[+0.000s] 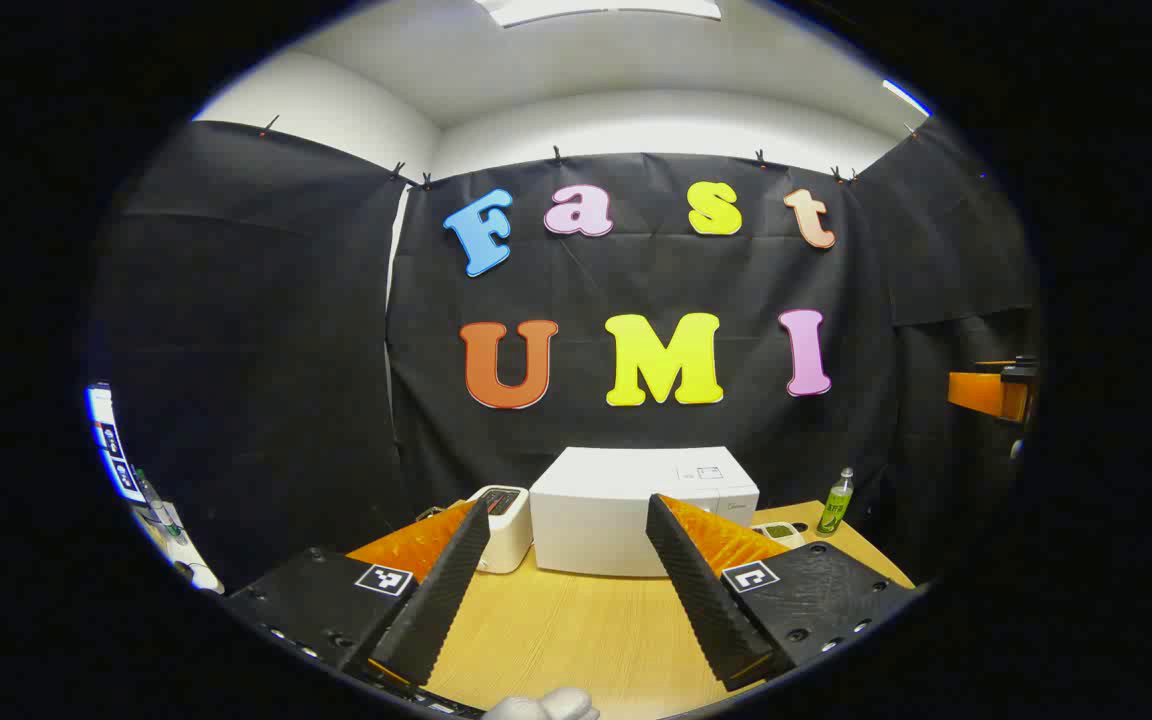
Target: Open the microwave oven with the left hand, put the food in, and close the microwave oven.
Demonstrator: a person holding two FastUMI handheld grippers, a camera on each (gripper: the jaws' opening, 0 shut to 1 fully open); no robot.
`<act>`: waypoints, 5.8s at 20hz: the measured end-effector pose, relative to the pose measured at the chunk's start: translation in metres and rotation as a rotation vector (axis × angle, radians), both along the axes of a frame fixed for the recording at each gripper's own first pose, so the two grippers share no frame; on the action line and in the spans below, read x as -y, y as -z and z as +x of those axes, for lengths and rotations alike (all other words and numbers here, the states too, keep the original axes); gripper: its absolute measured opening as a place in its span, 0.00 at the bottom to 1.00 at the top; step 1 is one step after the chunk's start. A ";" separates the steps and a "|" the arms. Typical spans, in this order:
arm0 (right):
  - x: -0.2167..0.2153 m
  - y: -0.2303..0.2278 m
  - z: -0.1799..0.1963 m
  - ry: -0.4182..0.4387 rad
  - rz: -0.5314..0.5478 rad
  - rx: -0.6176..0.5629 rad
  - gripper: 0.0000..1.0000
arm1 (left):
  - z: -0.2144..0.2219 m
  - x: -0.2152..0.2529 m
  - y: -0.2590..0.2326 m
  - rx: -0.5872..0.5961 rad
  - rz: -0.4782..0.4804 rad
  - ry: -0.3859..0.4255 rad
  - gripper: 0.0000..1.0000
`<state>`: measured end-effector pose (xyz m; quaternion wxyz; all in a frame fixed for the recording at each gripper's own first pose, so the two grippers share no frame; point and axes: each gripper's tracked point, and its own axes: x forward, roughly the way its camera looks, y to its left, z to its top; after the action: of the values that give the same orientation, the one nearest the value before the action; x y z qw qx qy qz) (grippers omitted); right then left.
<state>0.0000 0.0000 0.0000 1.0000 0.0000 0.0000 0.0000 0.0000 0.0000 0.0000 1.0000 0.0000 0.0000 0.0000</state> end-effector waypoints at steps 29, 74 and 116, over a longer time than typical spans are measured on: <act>0.019 0.002 0.029 0.045 -0.027 0.000 1.00 | 0.079 0.049 0.048 -0.030 0.040 0.088 0.96; 0.025 0.049 0.019 0.054 -0.103 -0.121 0.97 | 0.166 0.128 0.250 -0.190 0.026 0.307 0.15; -0.040 0.336 0.140 -0.327 0.292 -0.723 0.79 | 0.035 -0.082 0.147 -0.194 0.112 -0.051 0.96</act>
<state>0.1399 0.0401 -0.3361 0.9120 0.1415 0.3506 0.1588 0.0345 0.0823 -0.1467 0.9934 0.0558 0.0968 0.0253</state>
